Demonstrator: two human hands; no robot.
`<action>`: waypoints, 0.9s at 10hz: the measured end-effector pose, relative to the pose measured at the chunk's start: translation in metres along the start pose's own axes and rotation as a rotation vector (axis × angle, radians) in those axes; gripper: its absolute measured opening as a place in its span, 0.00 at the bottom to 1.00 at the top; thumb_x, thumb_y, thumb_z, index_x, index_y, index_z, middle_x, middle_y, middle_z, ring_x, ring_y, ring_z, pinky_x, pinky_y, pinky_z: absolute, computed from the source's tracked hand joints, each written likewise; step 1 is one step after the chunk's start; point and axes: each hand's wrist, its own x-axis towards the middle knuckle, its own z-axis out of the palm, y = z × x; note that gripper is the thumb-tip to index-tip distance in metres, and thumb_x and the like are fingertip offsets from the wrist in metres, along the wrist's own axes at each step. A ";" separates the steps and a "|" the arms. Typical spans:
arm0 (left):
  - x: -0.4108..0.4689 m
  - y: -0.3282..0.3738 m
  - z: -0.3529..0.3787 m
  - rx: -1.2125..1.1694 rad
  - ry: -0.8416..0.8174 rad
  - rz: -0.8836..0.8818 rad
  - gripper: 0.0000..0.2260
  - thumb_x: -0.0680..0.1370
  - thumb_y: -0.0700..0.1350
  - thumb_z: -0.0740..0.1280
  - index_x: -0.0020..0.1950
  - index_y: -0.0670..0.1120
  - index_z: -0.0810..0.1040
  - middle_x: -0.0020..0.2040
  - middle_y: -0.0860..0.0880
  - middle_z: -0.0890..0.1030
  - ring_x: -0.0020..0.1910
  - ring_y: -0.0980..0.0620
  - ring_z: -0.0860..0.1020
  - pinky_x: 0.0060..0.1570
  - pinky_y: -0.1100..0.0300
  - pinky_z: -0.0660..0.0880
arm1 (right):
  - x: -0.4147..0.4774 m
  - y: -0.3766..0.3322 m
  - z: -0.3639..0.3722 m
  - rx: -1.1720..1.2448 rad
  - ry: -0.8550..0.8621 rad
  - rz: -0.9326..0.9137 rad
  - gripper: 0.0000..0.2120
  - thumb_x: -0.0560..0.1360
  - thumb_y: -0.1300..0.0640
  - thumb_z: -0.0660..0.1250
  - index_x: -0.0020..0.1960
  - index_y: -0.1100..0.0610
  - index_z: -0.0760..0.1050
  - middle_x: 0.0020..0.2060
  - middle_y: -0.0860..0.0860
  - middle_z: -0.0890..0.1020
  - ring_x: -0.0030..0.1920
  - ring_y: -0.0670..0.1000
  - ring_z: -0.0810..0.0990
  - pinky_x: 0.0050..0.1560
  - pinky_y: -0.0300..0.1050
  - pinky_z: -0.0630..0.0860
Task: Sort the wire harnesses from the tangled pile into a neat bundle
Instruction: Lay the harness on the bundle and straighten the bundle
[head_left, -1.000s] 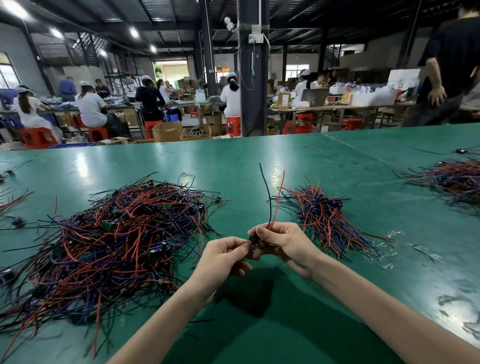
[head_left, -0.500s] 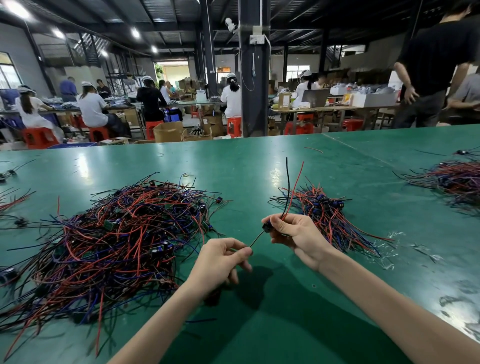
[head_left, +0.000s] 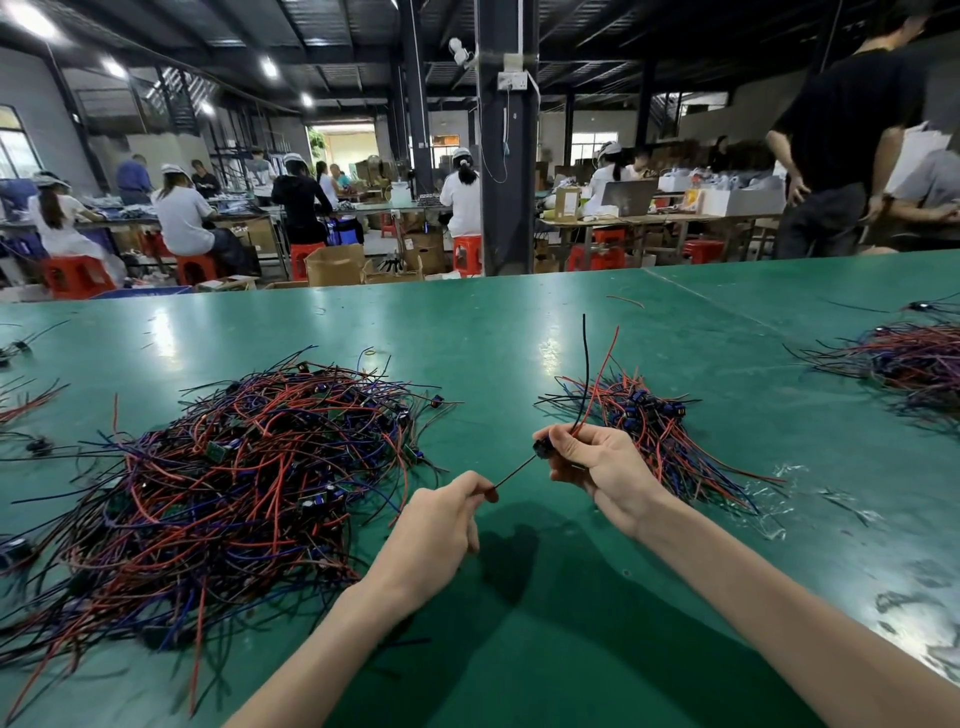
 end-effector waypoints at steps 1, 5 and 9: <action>0.000 0.001 0.000 -0.047 -0.007 -0.035 0.11 0.83 0.40 0.55 0.55 0.50 0.76 0.36 0.49 0.82 0.19 0.56 0.68 0.23 0.64 0.69 | -0.001 -0.002 0.000 -0.002 0.010 -0.014 0.08 0.75 0.63 0.65 0.40 0.61 0.81 0.32 0.50 0.82 0.29 0.42 0.77 0.31 0.35 0.77; -0.003 0.002 -0.003 -0.185 0.008 -0.079 0.09 0.81 0.38 0.60 0.47 0.48 0.77 0.37 0.47 0.83 0.19 0.49 0.74 0.24 0.63 0.71 | 0.002 -0.011 -0.004 0.065 0.055 0.017 0.09 0.77 0.63 0.62 0.43 0.63 0.80 0.30 0.50 0.81 0.27 0.43 0.77 0.30 0.36 0.77; -0.003 0.001 -0.001 -0.048 0.033 0.062 0.05 0.79 0.46 0.66 0.43 0.49 0.79 0.29 0.53 0.82 0.20 0.60 0.70 0.28 0.65 0.68 | 0.045 -0.090 -0.062 -0.368 0.109 0.186 0.08 0.79 0.63 0.61 0.46 0.66 0.77 0.33 0.55 0.75 0.29 0.50 0.74 0.23 0.36 0.74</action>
